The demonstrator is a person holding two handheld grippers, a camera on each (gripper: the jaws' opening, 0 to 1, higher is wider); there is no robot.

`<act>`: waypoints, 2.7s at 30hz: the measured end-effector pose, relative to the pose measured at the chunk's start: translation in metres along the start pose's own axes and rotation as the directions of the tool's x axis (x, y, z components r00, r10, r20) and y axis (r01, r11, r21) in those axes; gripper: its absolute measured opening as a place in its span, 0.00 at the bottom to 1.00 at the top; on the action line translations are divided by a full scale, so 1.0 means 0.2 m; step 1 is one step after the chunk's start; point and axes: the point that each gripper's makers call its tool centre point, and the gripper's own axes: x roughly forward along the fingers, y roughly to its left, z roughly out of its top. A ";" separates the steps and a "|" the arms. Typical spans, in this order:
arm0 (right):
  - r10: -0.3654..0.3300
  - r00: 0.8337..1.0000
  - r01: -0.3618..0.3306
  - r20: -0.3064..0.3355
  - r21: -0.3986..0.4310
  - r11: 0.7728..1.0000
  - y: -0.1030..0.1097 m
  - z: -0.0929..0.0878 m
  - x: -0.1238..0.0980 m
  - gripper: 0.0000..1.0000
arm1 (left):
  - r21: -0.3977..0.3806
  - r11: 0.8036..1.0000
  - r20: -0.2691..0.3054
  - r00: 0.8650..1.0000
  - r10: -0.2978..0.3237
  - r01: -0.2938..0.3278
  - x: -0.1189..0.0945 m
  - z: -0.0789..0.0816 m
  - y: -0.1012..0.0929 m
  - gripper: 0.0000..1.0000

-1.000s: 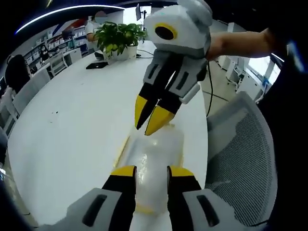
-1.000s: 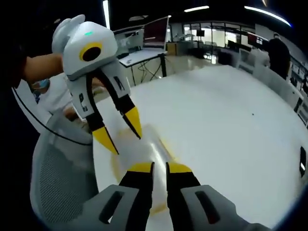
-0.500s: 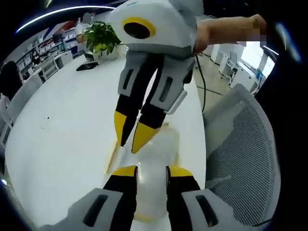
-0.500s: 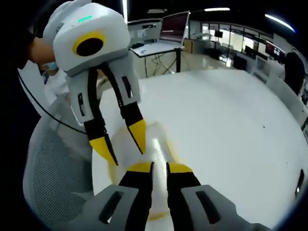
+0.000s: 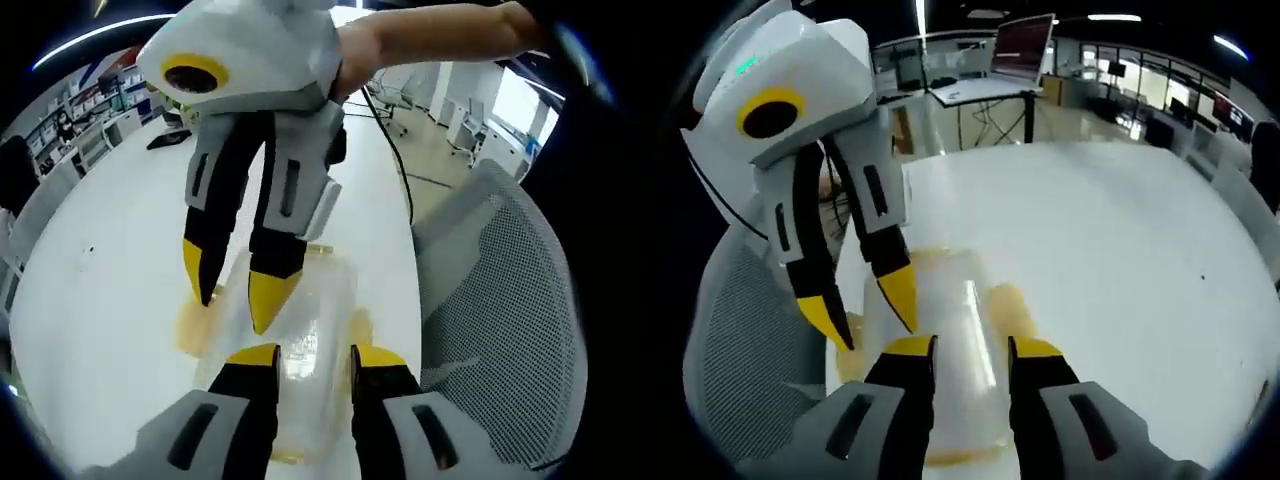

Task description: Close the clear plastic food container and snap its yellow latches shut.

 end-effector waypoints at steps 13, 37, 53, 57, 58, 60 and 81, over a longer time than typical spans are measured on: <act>0.121 0.991 -0.117 -0.059 0.056 0.992 -0.02 -0.01 0.05 0.35 | 0.059 0.997 -0.001 0.999 0.042 -0.042 0.04 -0.06 -0.06 0.30; 0.232 0.957 -0.224 -0.172 0.064 0.972 0.04 -0.05 0.11 0.41 | 0.308 0.931 0.057 0.981 0.186 -0.194 0.06 -0.08 -0.05 0.27; 0.279 0.926 -0.262 -0.252 0.100 0.960 0.06 -0.06 0.13 0.36 | 0.268 0.940 0.037 0.977 0.208 -0.210 0.07 -0.08 -0.03 0.24; 0.287 0.916 -0.268 -0.281 0.104 0.958 0.06 -0.08 0.13 0.34 | 0.226 0.962 0.039 0.988 0.150 -0.154 0.09 -0.09 -0.08 0.21; 0.294 0.914 -0.275 -0.279 0.104 0.956 0.07 -0.07 0.13 0.34 | 0.236 0.952 0.023 0.981 0.193 -0.193 0.05 -0.09 -0.01 0.21; 0.296 0.912 -0.276 -0.286 0.107 0.955 0.07 -0.08 0.13 0.34 | 0.240 0.952 0.018 0.981 0.191 -0.190 0.04 -0.09 -0.01 0.21; 0.271 0.933 -0.257 -0.236 0.088 0.962 0.06 -0.05 0.12 0.37 | 0.275 0.941 0.057 0.980 0.191 -0.199 0.06 -0.07 -0.04 0.23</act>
